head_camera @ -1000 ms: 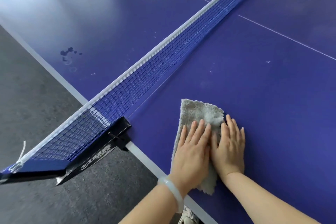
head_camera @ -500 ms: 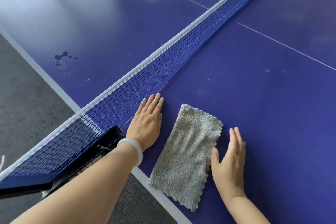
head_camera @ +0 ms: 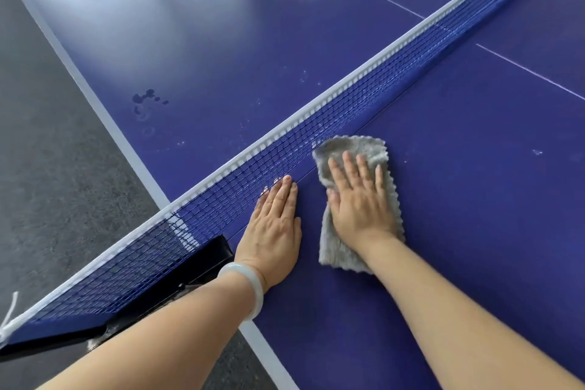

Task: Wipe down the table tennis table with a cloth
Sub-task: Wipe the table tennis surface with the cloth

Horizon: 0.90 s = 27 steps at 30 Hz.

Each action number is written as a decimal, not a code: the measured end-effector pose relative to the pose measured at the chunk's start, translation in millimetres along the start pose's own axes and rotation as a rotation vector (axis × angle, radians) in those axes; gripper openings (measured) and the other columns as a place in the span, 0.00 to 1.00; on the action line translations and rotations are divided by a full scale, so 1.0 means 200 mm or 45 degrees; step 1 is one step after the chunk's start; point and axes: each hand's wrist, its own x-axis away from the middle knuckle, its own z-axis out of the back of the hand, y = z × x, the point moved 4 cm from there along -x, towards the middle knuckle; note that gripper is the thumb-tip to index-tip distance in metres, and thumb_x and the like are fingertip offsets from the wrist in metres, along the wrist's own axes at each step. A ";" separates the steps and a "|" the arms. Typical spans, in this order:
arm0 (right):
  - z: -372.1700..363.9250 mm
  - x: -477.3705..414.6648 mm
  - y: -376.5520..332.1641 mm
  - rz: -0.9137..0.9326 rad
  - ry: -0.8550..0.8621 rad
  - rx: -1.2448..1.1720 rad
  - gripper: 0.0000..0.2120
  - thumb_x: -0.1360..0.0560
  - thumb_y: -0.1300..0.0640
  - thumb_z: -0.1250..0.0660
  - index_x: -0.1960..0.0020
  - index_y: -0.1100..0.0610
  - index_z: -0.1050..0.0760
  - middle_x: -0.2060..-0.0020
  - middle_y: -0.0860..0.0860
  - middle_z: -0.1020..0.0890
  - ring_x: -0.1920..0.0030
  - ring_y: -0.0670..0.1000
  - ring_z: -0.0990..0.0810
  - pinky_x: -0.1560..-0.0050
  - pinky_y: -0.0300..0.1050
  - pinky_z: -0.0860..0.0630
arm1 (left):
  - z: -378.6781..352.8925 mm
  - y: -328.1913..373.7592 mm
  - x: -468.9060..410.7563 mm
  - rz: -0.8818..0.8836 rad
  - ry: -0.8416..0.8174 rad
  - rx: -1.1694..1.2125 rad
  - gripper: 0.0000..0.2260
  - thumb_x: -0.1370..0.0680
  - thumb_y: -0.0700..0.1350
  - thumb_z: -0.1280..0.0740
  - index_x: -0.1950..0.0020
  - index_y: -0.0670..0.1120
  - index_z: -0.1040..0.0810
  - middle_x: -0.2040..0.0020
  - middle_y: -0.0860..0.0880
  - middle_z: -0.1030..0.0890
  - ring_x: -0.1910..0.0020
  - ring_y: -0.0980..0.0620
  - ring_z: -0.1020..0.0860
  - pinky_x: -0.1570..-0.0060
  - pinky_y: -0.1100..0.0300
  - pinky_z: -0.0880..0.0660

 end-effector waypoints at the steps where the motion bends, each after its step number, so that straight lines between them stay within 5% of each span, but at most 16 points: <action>1: 0.02 -0.07 0.03 -0.050 0.007 -0.024 0.28 0.16 0.47 0.56 0.19 0.51 0.58 0.19 0.52 0.57 0.20 0.54 0.61 0.22 0.58 0.62 | 0.00 0.00 0.00 -0.001 -0.007 0.001 0.27 0.16 0.49 0.51 0.19 0.46 0.56 0.20 0.51 0.59 0.22 0.56 0.62 0.27 0.62 0.69; 3: 0.04 -0.10 0.00 -0.085 0.049 -0.078 0.28 0.16 0.49 0.56 0.19 0.53 0.58 0.19 0.52 0.56 0.20 0.54 0.60 0.21 0.57 0.61 | 0.00 0.01 0.00 0.001 -0.025 -0.001 0.27 0.17 0.49 0.51 0.19 0.46 0.55 0.19 0.51 0.58 0.21 0.55 0.61 0.24 0.59 0.64; 7: -0.03 0.15 -0.18 0.458 0.052 -0.085 0.27 0.18 0.51 0.56 0.19 0.56 0.48 0.20 0.53 0.46 0.20 0.53 0.51 0.20 0.54 0.54 | 0.01 0.01 0.00 0.029 -0.048 -0.016 0.27 0.16 0.51 0.51 0.19 0.46 0.53 0.19 0.50 0.54 0.21 0.53 0.56 0.22 0.56 0.58; 9: -0.01 0.07 -0.01 0.553 0.026 -0.019 0.27 0.18 0.54 0.56 0.20 0.55 0.52 0.20 0.52 0.49 0.20 0.53 0.53 0.21 0.51 0.58 | 0.01 0.02 0.00 0.040 -0.045 0.005 0.27 0.17 0.51 0.50 0.19 0.48 0.53 0.19 0.52 0.53 0.21 0.54 0.55 0.23 0.56 0.58; 11: 0.04 -0.10 0.28 0.293 0.023 0.089 0.27 0.18 0.56 0.58 0.20 0.54 0.58 0.20 0.53 0.53 0.20 0.54 0.56 0.21 0.51 0.62 | 0.02 0.02 0.00 0.036 -0.038 0.008 0.27 0.17 0.51 0.49 0.19 0.47 0.52 0.19 0.53 0.53 0.21 0.54 0.55 0.23 0.56 0.57; 13: 0.11 -0.22 0.55 -0.148 0.096 -0.002 0.26 0.16 0.58 0.55 0.19 0.57 0.53 0.20 0.55 0.50 0.19 0.54 0.53 0.21 0.51 0.60 | 0.02 0.02 0.01 0.037 -0.035 0.013 0.27 0.17 0.50 0.49 0.19 0.47 0.51 0.19 0.53 0.53 0.21 0.55 0.54 0.22 0.55 0.55; 16: 0.12 -0.18 0.51 -0.377 0.179 -0.129 0.26 0.16 0.59 0.51 0.20 0.61 0.52 0.20 0.57 0.49 0.20 0.54 0.52 0.21 0.52 0.58 | 0.02 0.02 0.00 0.059 -0.068 0.007 0.27 0.17 0.51 0.49 0.19 0.48 0.52 0.20 0.54 0.55 0.21 0.55 0.56 0.22 0.54 0.55; 20: 0.00 0.17 0.03 0.205 0.216 -0.125 0.28 0.22 0.60 0.50 0.23 0.65 0.39 0.23 0.60 0.38 0.23 0.60 0.40 0.22 0.58 0.44 | 0.03 0.04 0.00 0.065 -0.082 0.011 0.27 0.17 0.52 0.49 0.19 0.48 0.51 0.20 0.53 0.54 0.21 0.55 0.55 0.22 0.54 0.54; 23: 0.03 0.19 0.10 0.569 0.116 -0.058 0.27 0.19 0.57 0.48 0.21 0.59 0.44 0.21 0.54 0.44 0.21 0.55 0.47 0.22 0.53 0.51 | 0.04 0.04 0.01 0.059 -0.077 -0.006 0.29 0.20 0.55 0.57 0.20 0.47 0.50 0.20 0.53 0.53 0.21 0.55 0.54 0.22 0.53 0.52; 27: 0.16 -0.10 0.66 -0.066 0.148 -0.076 0.25 0.15 0.59 0.49 0.20 0.58 0.50 0.20 0.53 0.49 0.20 0.52 0.53 0.20 0.49 0.59 | 0.04 0.04 0.01 0.068 -0.046 -0.008 0.29 0.20 0.54 0.55 0.20 0.46 0.45 0.20 0.51 0.47 0.21 0.53 0.49 0.23 0.53 0.51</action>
